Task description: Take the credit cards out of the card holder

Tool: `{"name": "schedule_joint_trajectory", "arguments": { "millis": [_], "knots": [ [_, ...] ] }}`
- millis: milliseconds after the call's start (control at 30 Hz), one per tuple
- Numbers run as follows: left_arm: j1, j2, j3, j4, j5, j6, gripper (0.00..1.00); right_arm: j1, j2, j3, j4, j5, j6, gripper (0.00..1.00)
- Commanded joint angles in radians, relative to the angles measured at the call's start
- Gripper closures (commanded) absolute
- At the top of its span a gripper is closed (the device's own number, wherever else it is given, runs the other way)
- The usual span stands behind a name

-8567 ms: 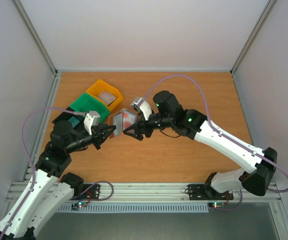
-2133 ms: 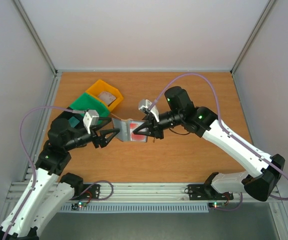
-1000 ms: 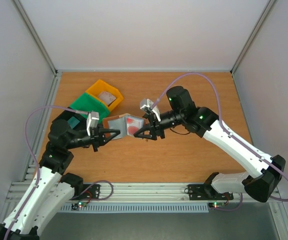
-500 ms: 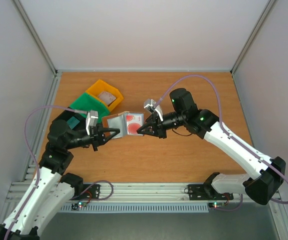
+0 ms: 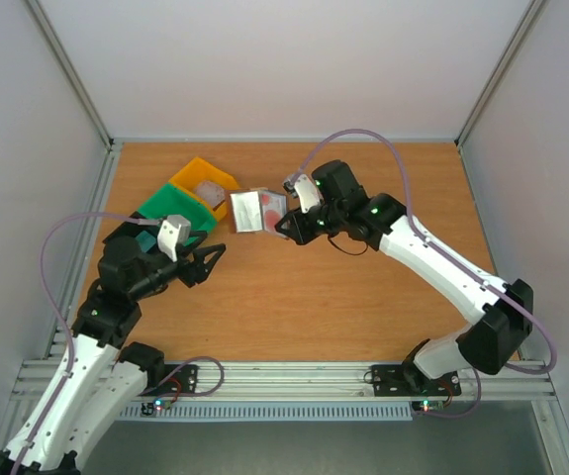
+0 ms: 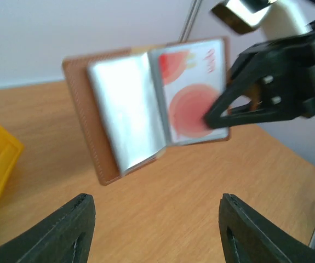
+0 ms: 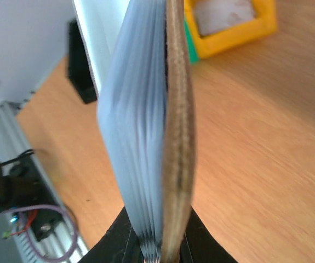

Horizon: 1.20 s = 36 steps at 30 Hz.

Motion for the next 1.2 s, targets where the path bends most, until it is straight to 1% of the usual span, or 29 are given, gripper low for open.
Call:
{"name": "schedule_joint_trajectory", "arguments": {
  "millis": [0,33,100,133,167,233,267,300,433,533,700,867,1033,1167],
  "knots": [
    [0.002,-0.043,0.037,0.108,0.085,0.077,0.39,0.051,0.033,0.065,-0.095,0.235,0.084,0.99],
    [0.003,-0.043,0.023,0.168,0.162,0.062,0.41,0.071,0.042,0.076,-0.095,0.233,0.069,0.99],
    [0.002,-0.022,-0.013,0.299,0.281,-0.060,0.43,0.107,0.052,0.092,-0.088,0.209,0.031,0.99],
    [0.001,-0.003,-0.035,0.359,0.314,-0.125,0.43,0.124,0.051,0.095,-0.079,0.196,0.009,0.99],
    [-0.002,0.019,-0.061,0.397,0.331,-0.236,0.44,0.138,0.048,0.095,-0.069,0.183,-0.009,0.99],
    [-0.009,0.052,-0.089,0.432,0.336,-0.338,0.45,0.151,0.038,0.088,-0.048,0.133,-0.041,0.99],
    [-0.014,0.063,-0.094,0.431,0.332,-0.358,0.45,0.151,0.030,0.080,-0.034,0.098,-0.050,0.99],
    [-0.018,0.068,-0.095,0.428,0.327,-0.370,0.45,0.151,0.020,0.072,-0.016,0.058,-0.058,0.99],
    [-0.032,0.083,-0.096,0.427,0.319,-0.389,0.39,0.152,-0.010,0.044,0.024,-0.034,-0.085,0.99],
    [-0.032,0.081,-0.095,0.396,0.275,-0.404,0.40,0.156,-0.028,0.026,0.043,-0.103,-0.111,0.99],
    [-0.031,0.071,-0.088,0.325,0.233,-0.380,0.42,0.156,-0.080,-0.025,0.086,-0.236,-0.161,0.99],
    [-0.031,0.082,-0.092,0.420,0.313,-0.385,0.45,0.157,-0.076,-0.027,0.085,-0.364,-0.202,0.99],
    [-0.034,0.093,-0.090,0.516,0.392,-0.414,0.48,0.157,-0.054,-0.022,0.118,-0.410,-0.216,0.99],
    [-0.035,0.089,-0.087,0.568,0.428,-0.450,0.51,0.157,-0.034,-0.013,0.118,-0.430,-0.233,0.99]
  ]
}}
